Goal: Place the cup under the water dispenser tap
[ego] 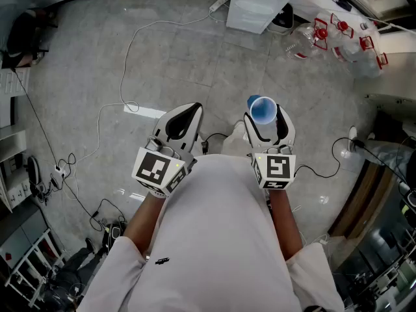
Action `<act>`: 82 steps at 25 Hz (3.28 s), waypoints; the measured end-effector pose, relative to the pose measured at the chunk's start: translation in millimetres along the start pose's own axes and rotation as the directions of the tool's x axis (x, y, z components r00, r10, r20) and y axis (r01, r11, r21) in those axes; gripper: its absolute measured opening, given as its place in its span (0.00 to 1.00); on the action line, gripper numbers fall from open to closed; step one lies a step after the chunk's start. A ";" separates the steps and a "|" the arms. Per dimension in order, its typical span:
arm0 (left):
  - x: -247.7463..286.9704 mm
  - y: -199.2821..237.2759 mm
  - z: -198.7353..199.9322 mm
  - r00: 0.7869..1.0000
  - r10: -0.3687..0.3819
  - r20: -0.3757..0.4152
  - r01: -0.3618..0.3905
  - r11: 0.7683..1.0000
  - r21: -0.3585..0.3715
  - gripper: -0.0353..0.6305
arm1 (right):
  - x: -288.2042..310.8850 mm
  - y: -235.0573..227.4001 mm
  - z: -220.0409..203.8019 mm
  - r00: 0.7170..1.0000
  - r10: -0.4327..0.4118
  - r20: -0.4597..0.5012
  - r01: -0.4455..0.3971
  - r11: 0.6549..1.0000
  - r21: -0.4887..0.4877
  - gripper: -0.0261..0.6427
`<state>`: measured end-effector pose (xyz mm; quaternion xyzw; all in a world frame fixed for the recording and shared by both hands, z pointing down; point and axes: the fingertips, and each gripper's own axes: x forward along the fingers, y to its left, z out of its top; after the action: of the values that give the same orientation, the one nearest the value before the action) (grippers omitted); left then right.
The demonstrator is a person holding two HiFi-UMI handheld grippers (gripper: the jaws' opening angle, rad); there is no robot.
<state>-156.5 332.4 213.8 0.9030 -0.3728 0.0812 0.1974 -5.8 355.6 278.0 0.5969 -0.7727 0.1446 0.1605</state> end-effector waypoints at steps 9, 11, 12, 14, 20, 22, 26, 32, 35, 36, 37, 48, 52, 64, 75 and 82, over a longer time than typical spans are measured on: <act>15.5 -38.0 -0.5 0.999 0.044 0.016 -0.045 0.999 0.024 0.05 | -38.5 -29.1 18.7 0.997 0.042 0.069 -0.040 0.999 -0.021 0.58; 20.6 -43.9 2.1 0.998 0.059 0.022 -0.060 0.998 0.034 0.05 | -39.7 -38.4 20.8 0.995 0.052 0.083 -0.051 0.999 -0.012 0.58; 24.0 -47.9 3.1 0.998 0.064 0.023 -0.065 0.997 0.040 0.05 | -40.7 -44.1 20.8 0.995 0.056 0.087 -0.056 0.998 -0.001 0.58; 30.5 -55.5 4.7 0.997 0.074 0.025 -0.075 0.996 0.047 0.05 | -42.6 -54.8 21.2 0.993 0.062 0.097 -0.064 0.998 0.017 0.58; 42.7 -77.9 -0.5 0.993 0.113 0.013 -0.114 0.992 0.061 0.05 | -53.9 -79.4 23.4 0.988 0.087 0.130 -0.089 0.996 0.010 0.58; 49.4 -86.4 -3.4 0.992 0.126 0.008 -0.127 0.989 0.071 0.05 | -58.8 -92.4 22.0 0.987 0.092 0.133 -0.094 0.996 0.009 0.58; 60.6 -96.2 -5.5 0.987 0.158 0.006 -0.158 0.983 0.088 0.05 | -64.9 -119.6 16.6 0.986 0.109 0.127 -0.111 0.994 0.011 0.58; 79.2 -112.2 -5.0 0.987 0.161 0.004 -0.161 0.985 0.058 0.05 | -69.1 -146.9 12.5 0.986 0.122 0.115 -0.123 0.992 0.005 0.58; 90.6 -113.5 -3.9 0.987 0.158 0.000 -0.158 0.986 0.058 0.05 | -62.2 -154.8 7.2 0.986 0.132 0.100 -0.134 0.991 0.020 0.58; 93.2 -111.7 -2.2 0.987 0.159 0.002 -0.159 0.986 0.059 0.05 | -58.2 -155.8 5.5 0.986 0.136 0.095 -0.139 0.990 0.029 0.58; 95.4 -108.5 0.2 0.987 0.160 0.005 -0.160 0.985 0.058 0.05 | -53.6 -156.0 4.4 0.986 0.138 0.090 -0.142 0.989 0.039 0.58; 160.5 -34.6 50.7 0.993 0.110 0.041 -0.112 0.993 0.027 0.05 | 37.3 -145.4 51.8 0.986 0.151 0.066 -0.152 0.988 0.006 0.58; 187.4 -1.1 65.1 0.996 0.084 0.033 -0.084 0.996 0.004 0.05 | 80.4 -151.0 81.6 0.989 0.135 0.067 -0.134 0.991 -0.010 0.58; 224.8 84.7 112.6 0.994 0.060 0.089 -0.058 0.998 -0.023 0.05 | 176.9 -156.7 146.8 0.993 0.097 0.073 -0.092 0.993 -0.073 0.58; 260.2 105.7 117.5 0.998 0.026 0.050 -0.025 0.999 -0.025 0.05 | 220.6 -164.9 149.1 0.995 0.084 0.051 -0.081 0.995 -0.057 0.58; 291.4 107.7 114.8 1.000 0.024 0.004 -0.024 0.999 -0.034 0.05 | 246.6 -180.0 147.5 0.993 0.108 0.044 -0.105 0.992 -0.075 0.58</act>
<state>-26.0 28.2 226.9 0.8952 -0.3853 0.0750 0.2110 99.3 34.1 253.7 0.5519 -0.8118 0.1105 0.1555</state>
